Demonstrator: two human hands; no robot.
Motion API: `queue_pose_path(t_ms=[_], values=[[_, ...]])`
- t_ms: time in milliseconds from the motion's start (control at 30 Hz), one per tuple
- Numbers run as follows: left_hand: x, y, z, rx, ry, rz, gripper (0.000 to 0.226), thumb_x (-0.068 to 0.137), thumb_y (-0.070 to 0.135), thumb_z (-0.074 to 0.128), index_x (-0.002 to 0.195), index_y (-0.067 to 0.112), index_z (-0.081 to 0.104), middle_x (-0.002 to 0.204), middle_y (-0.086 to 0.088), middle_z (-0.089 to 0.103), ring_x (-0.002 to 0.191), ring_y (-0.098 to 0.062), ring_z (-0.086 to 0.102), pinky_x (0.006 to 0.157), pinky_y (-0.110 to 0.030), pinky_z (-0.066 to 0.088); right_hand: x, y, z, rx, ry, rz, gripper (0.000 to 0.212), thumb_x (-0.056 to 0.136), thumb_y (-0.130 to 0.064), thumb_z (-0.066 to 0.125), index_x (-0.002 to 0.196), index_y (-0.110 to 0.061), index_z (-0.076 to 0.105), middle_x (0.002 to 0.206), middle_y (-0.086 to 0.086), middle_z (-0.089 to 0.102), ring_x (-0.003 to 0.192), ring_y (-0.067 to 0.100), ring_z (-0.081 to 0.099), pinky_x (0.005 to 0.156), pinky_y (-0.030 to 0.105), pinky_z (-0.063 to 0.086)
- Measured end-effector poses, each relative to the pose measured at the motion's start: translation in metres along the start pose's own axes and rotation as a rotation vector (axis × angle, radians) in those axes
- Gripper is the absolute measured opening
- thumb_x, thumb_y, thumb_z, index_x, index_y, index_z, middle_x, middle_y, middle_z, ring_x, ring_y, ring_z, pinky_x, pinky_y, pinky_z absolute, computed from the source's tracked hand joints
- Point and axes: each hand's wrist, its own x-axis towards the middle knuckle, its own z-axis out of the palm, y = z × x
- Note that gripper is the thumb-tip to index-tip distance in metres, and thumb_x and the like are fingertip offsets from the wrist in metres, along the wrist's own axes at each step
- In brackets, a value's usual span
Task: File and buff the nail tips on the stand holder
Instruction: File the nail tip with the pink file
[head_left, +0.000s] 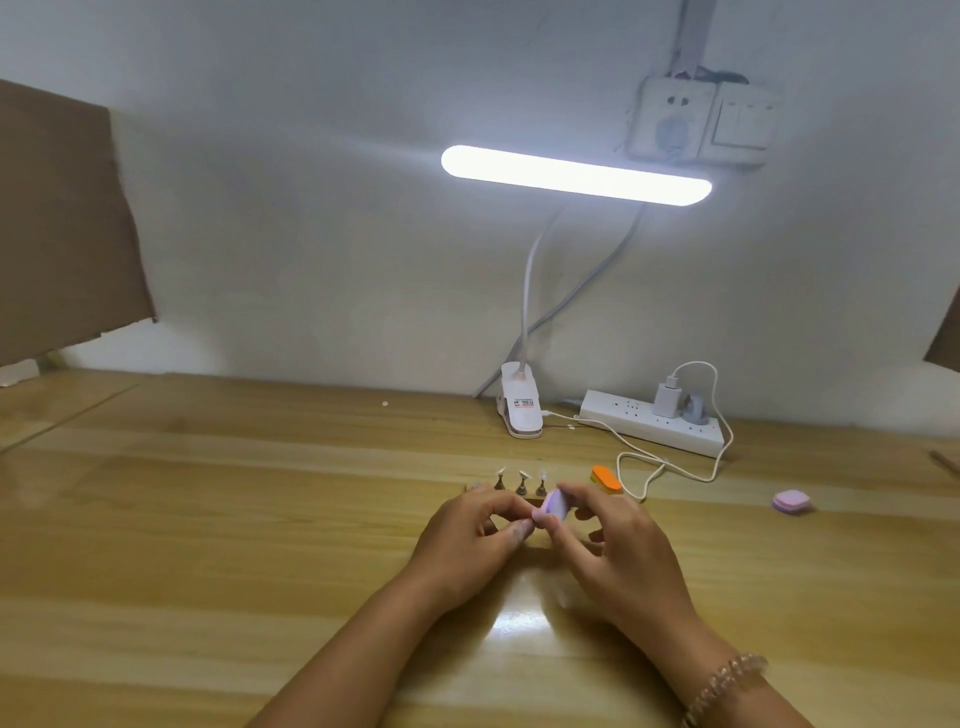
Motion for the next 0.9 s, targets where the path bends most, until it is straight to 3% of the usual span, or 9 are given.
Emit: queue_pose_path(t_ms=[100, 200, 333, 467, 600, 733, 900], values=[[0.000, -0.001, -0.001, -0.020, 0.000, -0.013, 0.028, 0.093, 0.019, 0.063, 0.085, 0.045, 0.070, 0.089, 0.020, 0.065, 0.054, -0.002, 0.041, 0.062, -0.021, 0.039, -0.005, -0.005, 0.000, -0.005, -0.020, -0.093, 0.033, 0.085, -0.044, 0.067, 0.114, -0.029, 0.067, 0.101, -0.020, 0.066, 0.094, 0.007, 0.058, 0.072, 0.031, 0.053], [0.000, 0.000, 0.000, 0.026, -0.019, -0.019, 0.026, 0.095, 0.025, 0.062, 0.086, 0.048, 0.068, 0.083, 0.031, 0.062, 0.054, -0.002, 0.040, 0.063, -0.025, 0.039, -0.001, 0.000, 0.000, -0.007, 0.003, -0.014, 0.030, 0.085, -0.039, 0.071, 0.113, -0.028, 0.066, 0.099, -0.019, 0.063, 0.095, 0.009, 0.058, 0.076, 0.034, 0.052], [0.000, 0.000, -0.001, 0.014, -0.029, -0.012, 0.029, 0.096, 0.021, 0.060, 0.083, 0.046, 0.066, 0.077, 0.030, 0.060, 0.051, -0.002, 0.040, 0.069, -0.023, 0.040, -0.004, -0.003, 0.001, -0.018, -0.006, -0.092, 0.034, 0.082, -0.038, 0.073, 0.113, -0.027, 0.065, 0.099, -0.022, 0.063, 0.094, 0.008, 0.057, 0.072, 0.030, 0.052], [0.000, 0.001, 0.000, 0.037, -0.027, -0.021, 0.024, 0.097, 0.027, 0.060, 0.087, 0.047, 0.067, 0.080, 0.030, 0.062, 0.054, -0.002, 0.040, 0.062, -0.025, 0.036, 0.000, 0.003, 0.001, 0.018, 0.046, 0.007, 0.031, 0.082, -0.034, 0.076, 0.110, -0.028, 0.065, 0.097, -0.022, 0.062, 0.092, 0.006, 0.056, 0.078, 0.034, 0.052], [-0.001, 0.001, -0.002, 0.024, -0.035, -0.013, 0.026, 0.098, 0.021, 0.057, 0.087, 0.043, 0.067, 0.084, 0.020, 0.063, 0.056, -0.002, 0.042, 0.063, -0.024, 0.037, -0.005, -0.002, 0.002, 0.006, -0.017, -0.107, 0.037, 0.080, -0.040, 0.072, 0.114, -0.029, 0.065, 0.101, -0.025, 0.061, 0.094, 0.005, 0.056, 0.074, 0.029, 0.053], [-0.001, 0.002, -0.001, 0.042, -0.035, -0.024, 0.021, 0.098, 0.027, 0.059, 0.089, 0.043, 0.068, 0.084, 0.020, 0.065, 0.056, -0.003, 0.039, 0.063, -0.026, 0.036, 0.000, 0.005, 0.001, 0.026, 0.055, 0.010, 0.030, 0.082, -0.036, 0.076, 0.109, -0.029, 0.065, 0.097, -0.025, 0.061, 0.092, 0.005, 0.056, 0.077, 0.034, 0.052], [-0.002, 0.004, -0.003, 0.032, -0.050, -0.017, 0.025, 0.097, 0.018, 0.058, 0.087, 0.039, 0.069, 0.072, 0.023, 0.060, 0.054, -0.002, 0.039, 0.059, -0.023, 0.035, -0.004, -0.001, 0.001, 0.046, -0.013, -0.086, 0.037, 0.082, -0.048, 0.068, 0.114, -0.030, 0.067, 0.101, -0.023, 0.064, 0.094, 0.003, 0.055, 0.074, 0.030, 0.053]])
